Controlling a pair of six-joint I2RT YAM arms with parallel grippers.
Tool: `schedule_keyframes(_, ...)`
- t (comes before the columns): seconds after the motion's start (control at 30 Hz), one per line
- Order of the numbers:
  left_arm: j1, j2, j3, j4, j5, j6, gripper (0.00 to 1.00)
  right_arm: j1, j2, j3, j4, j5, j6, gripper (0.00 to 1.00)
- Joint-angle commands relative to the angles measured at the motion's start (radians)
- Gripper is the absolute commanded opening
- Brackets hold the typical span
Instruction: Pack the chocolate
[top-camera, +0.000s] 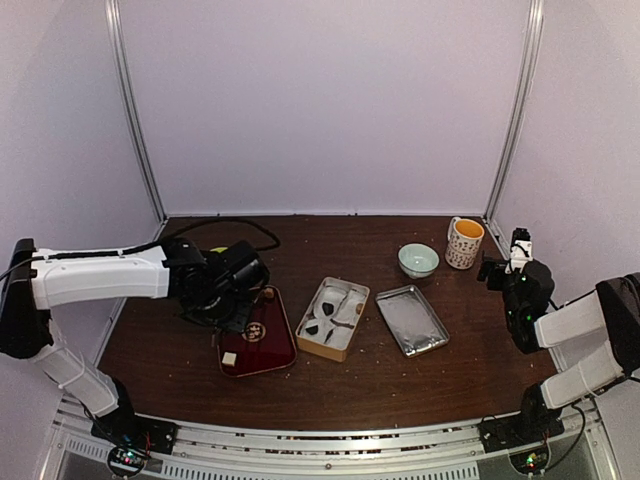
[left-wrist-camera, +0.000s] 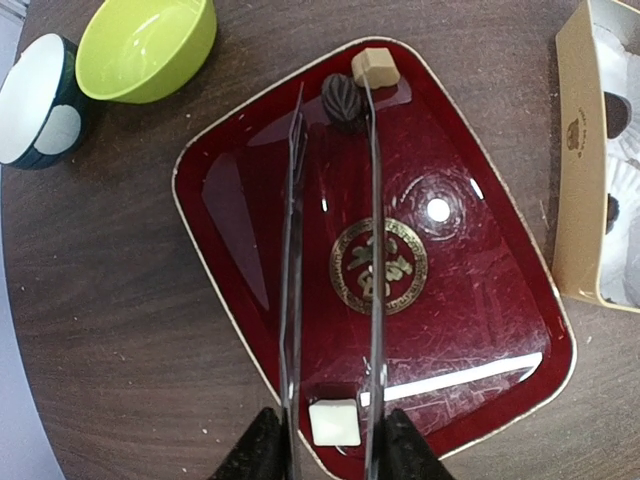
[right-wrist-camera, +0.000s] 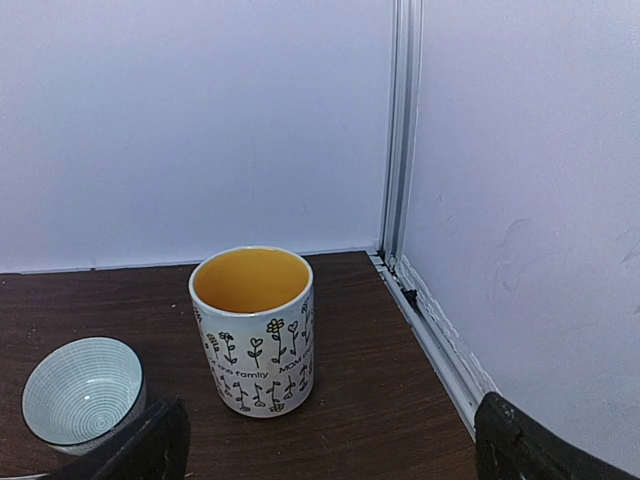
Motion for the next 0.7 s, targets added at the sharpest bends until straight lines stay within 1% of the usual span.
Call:
schedule_keyframes(0.0, 0.009, 0.017, 0.034, 0.038, 0.012, 0.014, 0.33, -0.006, 0.001, 0.013, 0.001, 0.009, 0.011, 1.00)
schedule_keyframes(0.3, 0.020, 0.044, 0.030, 0.062, 0.015, 0.020, 0.32, -0.007, 0.002, 0.013, 0.001, 0.009, 0.011, 1.00)
schedule_keyframes(0.47, 0.023, 0.036, 0.035, 0.055, 0.017, 0.021, 0.25, -0.007, 0.002, 0.013, 0.001, 0.009, 0.011, 1.00)
schedule_keyframes(0.57, 0.023, 0.010, 0.036, 0.039, 0.011, 0.018, 0.19, -0.007, 0.002, 0.012, 0.001, 0.009, 0.011, 1.00)
schedule_keyframes(0.67, 0.022, -0.026, 0.038, 0.023, 0.008, 0.015, 0.17, -0.006, 0.001, 0.013, 0.001, 0.008, 0.011, 1.00)
